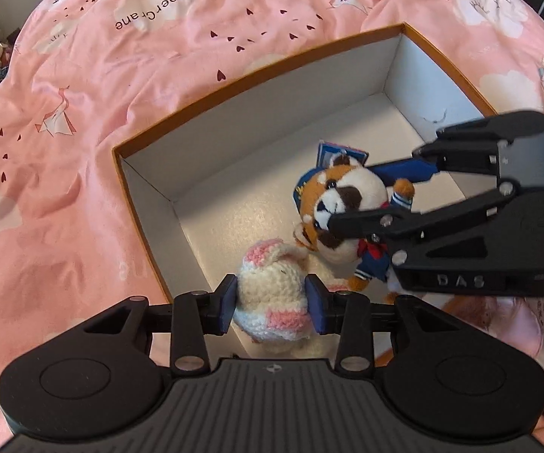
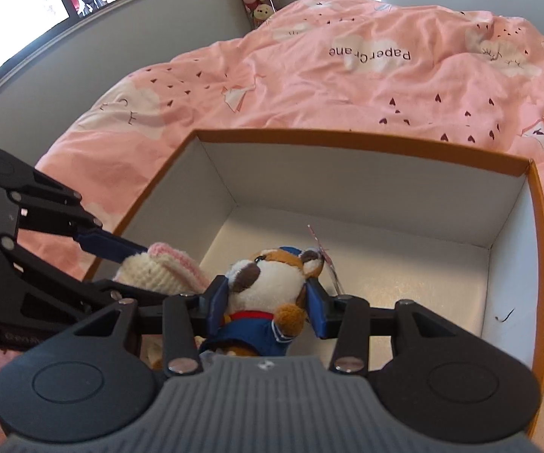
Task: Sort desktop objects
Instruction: 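Lift both plush toys and lower them into the orange box, then open both grippers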
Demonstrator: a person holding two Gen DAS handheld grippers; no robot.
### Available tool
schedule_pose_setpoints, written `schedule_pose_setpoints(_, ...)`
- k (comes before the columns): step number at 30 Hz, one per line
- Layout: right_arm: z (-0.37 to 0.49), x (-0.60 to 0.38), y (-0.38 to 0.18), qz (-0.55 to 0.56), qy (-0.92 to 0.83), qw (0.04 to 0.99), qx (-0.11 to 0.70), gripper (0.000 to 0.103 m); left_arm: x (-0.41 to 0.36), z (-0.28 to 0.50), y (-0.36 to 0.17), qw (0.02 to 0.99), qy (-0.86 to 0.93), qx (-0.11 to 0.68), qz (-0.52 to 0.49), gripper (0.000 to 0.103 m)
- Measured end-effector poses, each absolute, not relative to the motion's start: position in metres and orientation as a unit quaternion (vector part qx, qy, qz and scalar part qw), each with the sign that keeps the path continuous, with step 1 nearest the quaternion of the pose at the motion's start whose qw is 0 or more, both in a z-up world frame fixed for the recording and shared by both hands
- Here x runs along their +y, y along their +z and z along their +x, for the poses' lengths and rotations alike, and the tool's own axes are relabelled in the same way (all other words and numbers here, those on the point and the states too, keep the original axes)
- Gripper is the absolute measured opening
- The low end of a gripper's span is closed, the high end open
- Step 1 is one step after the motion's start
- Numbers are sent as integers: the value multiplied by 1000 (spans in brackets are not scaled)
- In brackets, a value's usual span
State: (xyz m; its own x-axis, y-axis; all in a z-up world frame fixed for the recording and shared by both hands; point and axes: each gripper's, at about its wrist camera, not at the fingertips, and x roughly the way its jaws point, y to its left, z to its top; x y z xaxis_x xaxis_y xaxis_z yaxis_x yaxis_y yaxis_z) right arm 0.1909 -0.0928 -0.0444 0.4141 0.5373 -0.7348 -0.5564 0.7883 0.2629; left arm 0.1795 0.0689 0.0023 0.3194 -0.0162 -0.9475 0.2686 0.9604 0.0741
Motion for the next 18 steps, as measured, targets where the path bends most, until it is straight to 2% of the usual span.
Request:
schedule_pose_setpoints(5,201,-94,-51,-17,300,847,438,47,71,192,-4,822,-78,555,98,55)
schedule_pose_setpoints(12,208,-102,-57,-5,294,832,471,50,79,197,-9,843,-72,529,64,61)
schedule_pose_setpoints(18,209,-96,-55,-22,298,818,492,62,85,191,8,860,-78,502,57,64)
